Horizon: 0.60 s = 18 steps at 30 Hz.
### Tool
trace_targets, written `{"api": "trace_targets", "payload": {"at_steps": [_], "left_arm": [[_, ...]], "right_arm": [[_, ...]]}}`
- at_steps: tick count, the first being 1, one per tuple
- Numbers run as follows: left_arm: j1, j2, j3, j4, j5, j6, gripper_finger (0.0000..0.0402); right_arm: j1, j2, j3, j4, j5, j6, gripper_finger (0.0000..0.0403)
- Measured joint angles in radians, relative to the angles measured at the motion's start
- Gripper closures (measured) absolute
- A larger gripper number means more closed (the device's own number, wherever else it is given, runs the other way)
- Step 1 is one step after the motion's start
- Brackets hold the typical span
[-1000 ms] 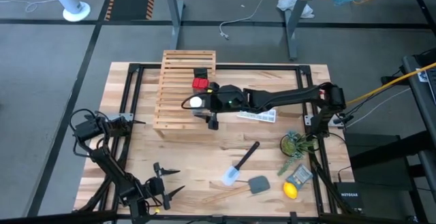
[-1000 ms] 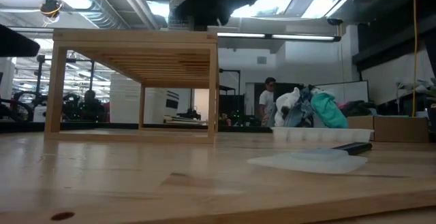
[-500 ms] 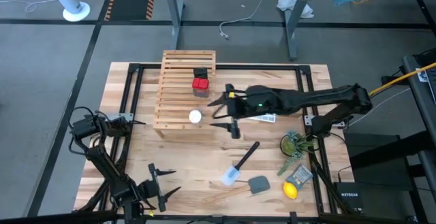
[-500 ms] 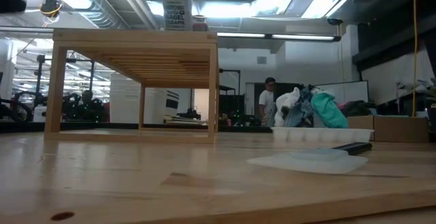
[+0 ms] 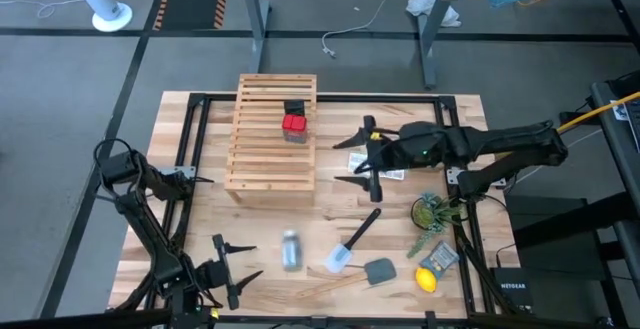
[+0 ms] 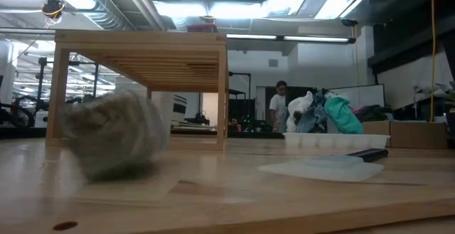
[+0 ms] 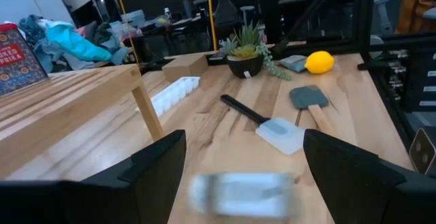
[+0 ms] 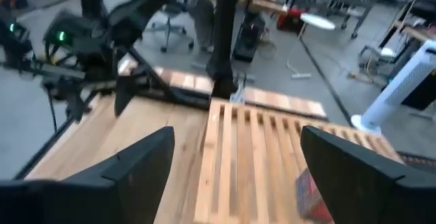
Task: Shelf spices
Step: Put the white seasoning bottle on the shelf
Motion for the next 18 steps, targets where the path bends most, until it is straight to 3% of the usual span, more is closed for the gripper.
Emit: {"api": "trace_targets", "payload": {"at_steps": [8, 18], "left_arm": [[0.0, 0.001, 0.0, 0.0, 0.001, 0.017, 0.0112], [0.013, 0.001, 0.0, 0.0, 0.003, 0.021, 0.0112]], "right_arm": [[0.001, 0.025, -0.001, -0.134, -0.015, 0.049, 0.0077], [0.001, 0.071, -0.001, -0.128, -0.017, 0.052, 0.0077]]}}
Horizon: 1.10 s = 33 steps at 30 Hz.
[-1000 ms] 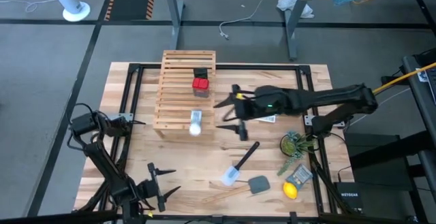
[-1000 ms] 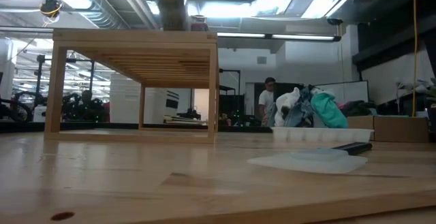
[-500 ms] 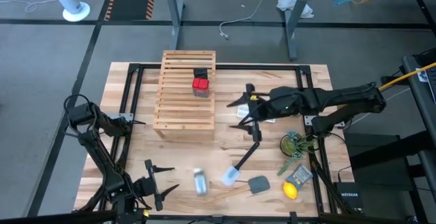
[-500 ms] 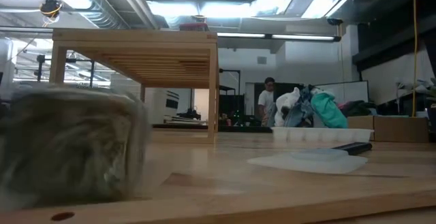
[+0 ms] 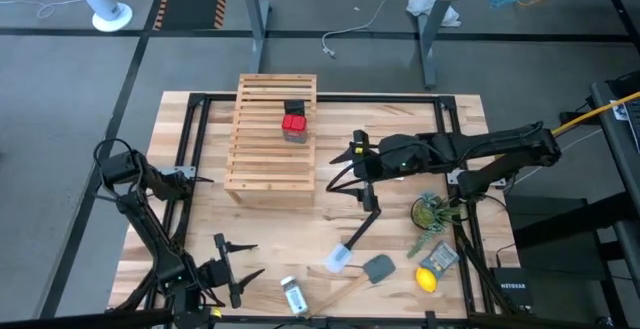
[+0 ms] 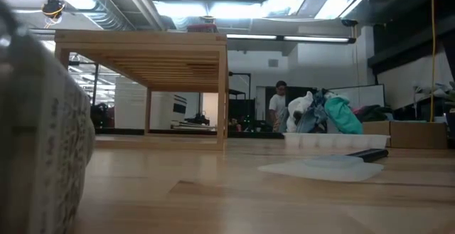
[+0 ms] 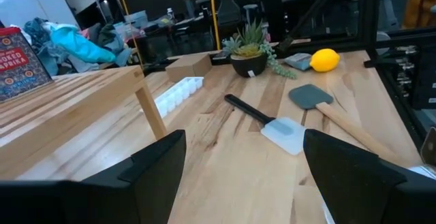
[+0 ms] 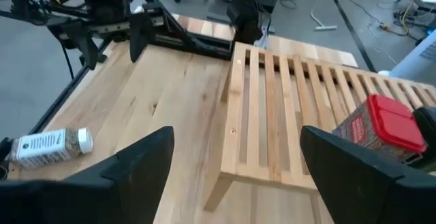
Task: Shelf spices
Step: Put the white seasoning bottle on the shelf
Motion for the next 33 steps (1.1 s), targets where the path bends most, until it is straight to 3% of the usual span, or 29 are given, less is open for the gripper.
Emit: {"api": "trace_targets", "payload": {"at_steps": [5, 11, 16, 23, 33], "left_arm": [[0.0, 0.0, 0.0, 0.002, 0.02, -0.015, 0.0112], [0.0, 0.008, 0.0, 0.015, 0.175, -0.171, 0.0112], [0.006, 0.089, 0.0, 0.093, 0.191, -0.28, 0.0112], [0.01, 0.185, 0.0, 0.241, 0.259, -0.305, 0.0112], [0.011, 0.206, 0.0, 0.381, 0.356, -0.257, 0.0112]], "right_arm": [[0.001, 0.022, 0.001, -0.02, -0.058, 0.043, 0.0077], [0.055, 0.11, 0.001, -0.061, -0.241, 0.231, 0.0077], [0.187, 0.274, 0.001, -0.022, -0.235, 0.255, 0.0077], [0.324, 0.506, 0.0, -0.001, -0.235, 0.256, 0.0077], [0.445, 0.687, 0.0, 0.243, -0.262, 0.412, 0.0077]]}}
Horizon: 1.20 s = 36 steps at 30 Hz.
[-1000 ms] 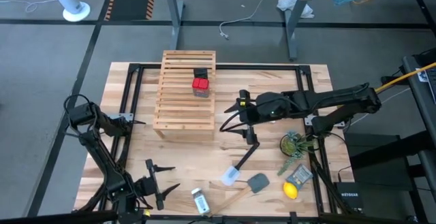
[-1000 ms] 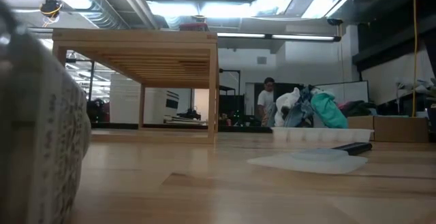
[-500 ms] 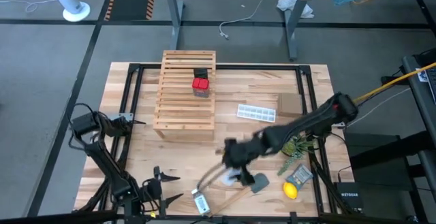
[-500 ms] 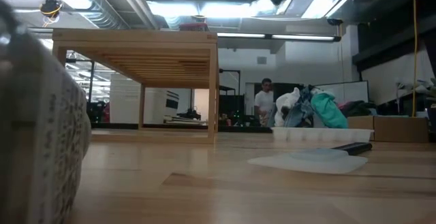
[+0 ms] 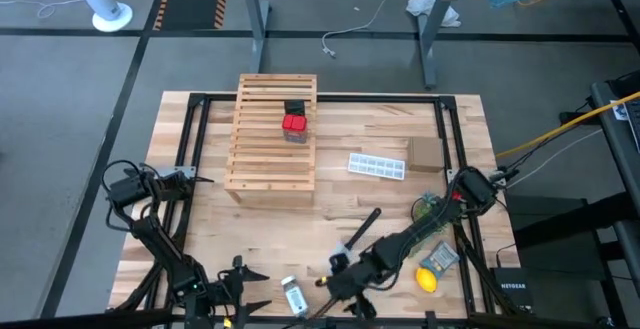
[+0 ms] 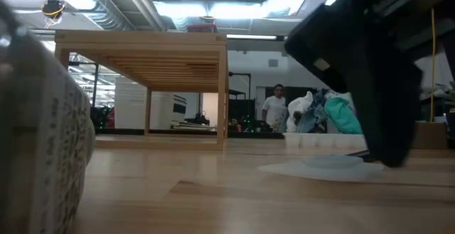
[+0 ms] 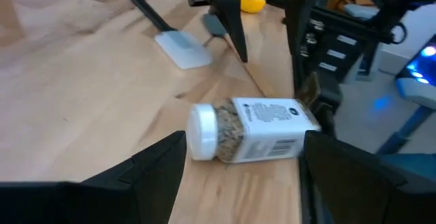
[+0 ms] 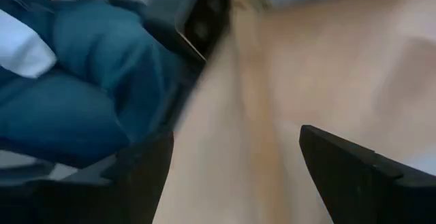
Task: Shelf spices
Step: Put the white seasoning bottle on the shelf
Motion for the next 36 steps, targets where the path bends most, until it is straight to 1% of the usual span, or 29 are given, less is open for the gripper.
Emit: {"api": "trace_targets", "payload": {"at_steps": [2, 5, 10, 12, 15, 19, 23, 29, 31, 33, 34, 36], "left_arm": [[0.002, 0.0, 0.0, 0.012, 0.02, 0.022, 0.0112], [0.006, 0.0, 0.001, 0.025, 0.09, 0.033, 0.0112], [0.031, 0.0, 0.004, 0.026, 0.183, 0.024, 0.0115], [0.047, 0.0, 0.004, 0.025, 0.212, 0.024, 0.0127], [0.072, 0.001, 0.004, 0.025, 0.256, 0.029, 0.016], [0.089, 0.024, 0.005, 0.036, 0.283, 0.035, 0.0222], [0.077, 0.073, 0.008, 0.107, 0.326, -0.014, 0.0292], [0.072, 0.152, 0.063, 0.154, 0.333, 0.017, 0.0388], [0.085, 0.175, 0.086, 0.152, 0.333, 0.038, 0.0395], [0.099, 0.195, 0.108, 0.15, 0.344, 0.064, 0.0389], [0.107, 0.202, 0.117, 0.152, 0.354, 0.077, 0.0387], [0.123, 0.216, 0.13, 0.153, 0.367, 0.104, 0.039]], "right_arm": [[0.012, 0.014, 0.0, 0.064, 0.003, 0.007, 0.0077], [0.023, 0.02, 0.0, 0.14, 0.06, 0.073, 0.0077], [0.015, 0.011, 0.001, 0.138, 0.157, 0.08, 0.0077], [0.01, 0.011, 0.001, 0.137, 0.195, 0.075, 0.0077], [-0.001, 0.011, 0.001, 0.137, 0.223, 0.072, 0.009], [-0.003, 0.011, 0.001, 0.161, 0.236, 0.071, 0.0139], [-0.001, 0.011, 0.001, 0.189, 0.254, 0.07, 0.0208], [0.0, 0.016, 0.001, 0.258, 0.266, 0.041, 0.0318], [0.0, 0.032, 0.001, 0.298, 0.264, 0.029, 0.0355], [0.0, 0.052, 0.001, 0.342, 0.249, 0.006, 0.0388], [0.0, 0.063, 0.001, 0.356, 0.241, -0.008, 0.0394], [0.0, 0.076, 0.001, 0.371, 0.23, -0.011, 0.0389]]}}
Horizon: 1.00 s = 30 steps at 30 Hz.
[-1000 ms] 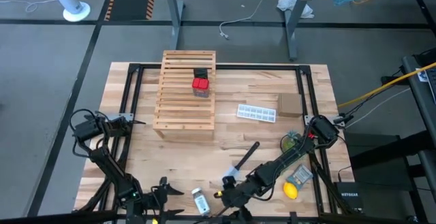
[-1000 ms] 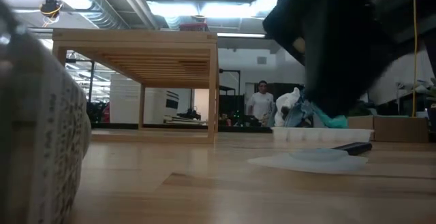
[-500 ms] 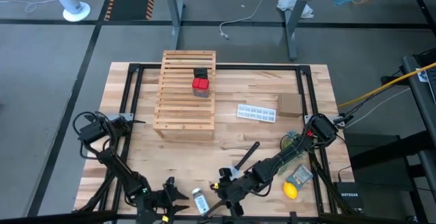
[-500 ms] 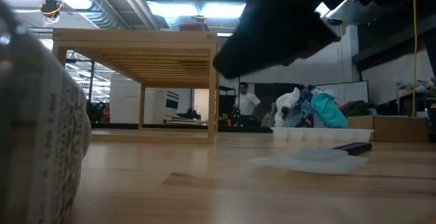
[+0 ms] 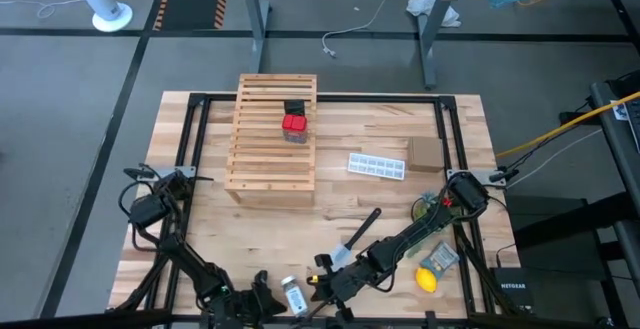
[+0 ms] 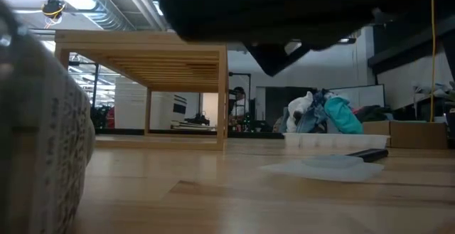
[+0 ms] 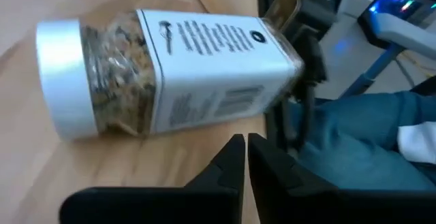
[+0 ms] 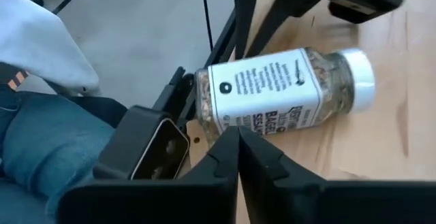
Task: Shelf spices
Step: Put the white seasoning bottle on the shelf
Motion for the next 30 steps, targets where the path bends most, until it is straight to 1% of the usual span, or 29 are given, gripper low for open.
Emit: {"api": "trace_targets", "payload": {"at_steps": [2, 4, 8, 10, 14, 16, 20, 26, 30], "left_arm": [[0.014, 0.007, 0.006, 0.0, 0.0, 0.022, 0.0398], [0.026, 0.007, 0.006, -0.004, 0.001, 0.029, 0.0399], [0.047, 0.007, 0.006, -0.008, 0.003, 0.064, 0.0399], [0.056, 0.008, 0.006, -0.011, 0.003, 0.081, 0.04], [0.073, 0.008, 0.006, -0.019, 0.004, 0.127, 0.04], [0.085, 0.007, 0.007, -0.034, 0.008, 0.133, 0.04], [0.109, 0.005, 0.007, -0.08, -0.004, 0.137, 0.04], [0.14, 0.003, 0.008, -0.143, -0.038, 0.161, 0.04], [0.148, 0.004, 0.006, -0.171, -0.105, 0.212, 0.04]], "right_arm": [[-0.001, 0.004, 0.0, 0.002, 0.0, 0.003, 0.0379], [-0.001, 0.006, 0.0, 0.007, 0.0, 0.003, 0.0378], [-0.002, 0.015, 0.0, 0.001, 0.016, -0.018, 0.0396], [-0.008, 0.024, 0.0, 0.007, 0.027, -0.046, 0.0396], [-0.04, 0.051, 0.0, 0.006, 0.015, -0.048, 0.0391], [-0.059, 0.068, 0.001, 0.003, -0.002, -0.049, 0.0395], [-0.096, 0.079, -0.002, -0.007, -0.001, -0.073, 0.0397], [-0.157, 0.078, -0.001, -0.001, 0.0, -0.125, 0.0396], [-0.198, 0.078, -0.001, 0.0, 0.0, -0.174, 0.0398]]}}
